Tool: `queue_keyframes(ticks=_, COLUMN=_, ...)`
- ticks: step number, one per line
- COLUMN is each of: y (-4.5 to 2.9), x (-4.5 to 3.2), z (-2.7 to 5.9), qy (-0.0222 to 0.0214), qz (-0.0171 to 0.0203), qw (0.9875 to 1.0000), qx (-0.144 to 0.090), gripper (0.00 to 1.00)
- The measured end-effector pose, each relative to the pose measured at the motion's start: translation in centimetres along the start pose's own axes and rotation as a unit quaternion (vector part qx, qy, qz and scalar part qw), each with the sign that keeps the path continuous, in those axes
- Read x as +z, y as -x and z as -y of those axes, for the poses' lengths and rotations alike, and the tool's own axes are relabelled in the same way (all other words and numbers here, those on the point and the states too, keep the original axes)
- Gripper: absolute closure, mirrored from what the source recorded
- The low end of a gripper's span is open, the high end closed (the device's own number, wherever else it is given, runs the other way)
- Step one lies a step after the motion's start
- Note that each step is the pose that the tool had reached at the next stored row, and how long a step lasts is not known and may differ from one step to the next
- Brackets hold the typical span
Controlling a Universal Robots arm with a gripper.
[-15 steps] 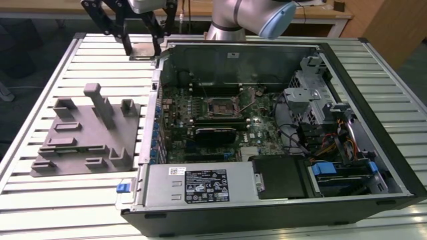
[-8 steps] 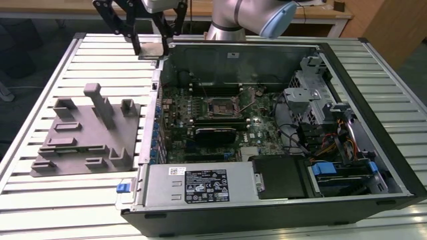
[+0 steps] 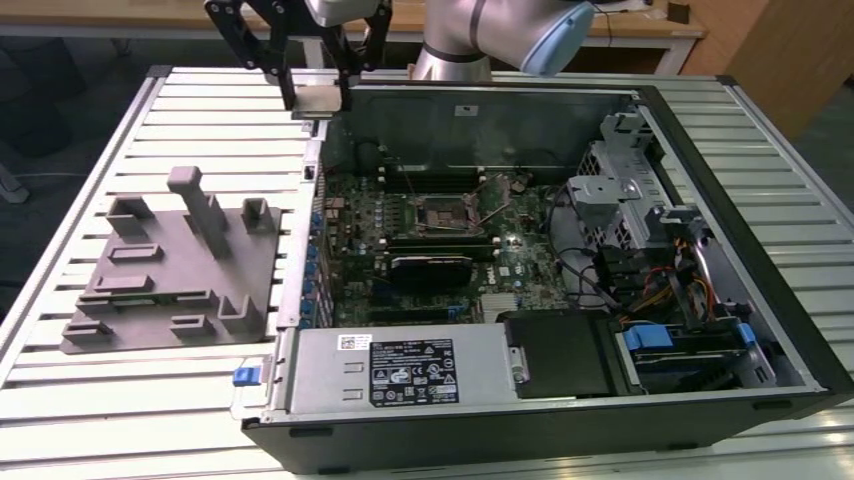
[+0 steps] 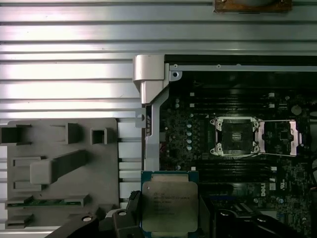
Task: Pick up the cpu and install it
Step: 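Pick up the cpu and move it towards the insertion slot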
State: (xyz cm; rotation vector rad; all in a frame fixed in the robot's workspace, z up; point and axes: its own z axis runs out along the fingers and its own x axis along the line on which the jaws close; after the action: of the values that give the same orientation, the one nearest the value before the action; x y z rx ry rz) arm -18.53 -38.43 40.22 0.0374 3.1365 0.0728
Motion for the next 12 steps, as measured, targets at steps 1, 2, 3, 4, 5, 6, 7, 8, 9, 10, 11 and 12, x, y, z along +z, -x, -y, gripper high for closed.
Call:
queue_keyframes(ticks=1, y=0.19, x=0.01, z=-0.01, qy=0.0, qz=0.0, qw=1.0, qx=0.0, gripper=0.46)
queue_keyframes(ticks=2, y=0.37, x=0.02, z=-0.02, qy=0.0, qz=0.0, qw=1.0, qx=0.0, gripper=0.46)
queue_keyframes(ticks=3, y=0.56, x=0.02, z=-0.03, qy=0.0, qz=0.0, qw=1.0, qx=0.0, gripper=0.46)
queue_keyframes(ticks=4, y=0.74, x=0.03, z=-0.04, qy=0.0, qz=0.0, qw=1.0, qx=0.0, gripper=0.46)
queue_keyframes(ticks=5, y=0.94, x=0.04, z=-0.06, qy=0.0, qz=0.0, qw=1.0, qx=0.0, gripper=0.46)
queue_keyframes(ticks=6, y=1.14, x=0.04, z=-0.07, qy=0.0, qz=0.0, qw=1.0, qx=0.0, gripper=0.46)
queue_keyframes(ticks=7, y=1.36, x=0.05, z=-0.08, qy=0.0, qz=0.0, qw=1.0, qx=0.0, gripper=0.46)
queue_keyframes(ticks=8, y=1.55, x=0.06, z=-0.1, qy=0.0, qz=0.0, qw=1.0, qx=0.0, gripper=0.46)
queue_keyframes(ticks=9, y=1.75, x=0.07, z=-0.11, qy=0.0, qz=0.0, qw=1.0, qx=0.0, gripper=0.46)
queue_keyframes(ticks=10, y=1.95, x=0.07, z=-0.12, qy=0.0, qz=0.0, qw=1.0, qx=0.0, gripper=0.46)
queue_keyframes(ticks=11, y=2.15, x=0.08, z=-0.13, qy=0.0, qz=0.0, qw=1.0, qx=0.0, gripper=0.46)
queue_keyframes(ticks=12, y=2.35, x=0.09, z=-0.14, qy=0.0, qz=0.0, qw=1.0, qx=0.0, gripper=0.46)
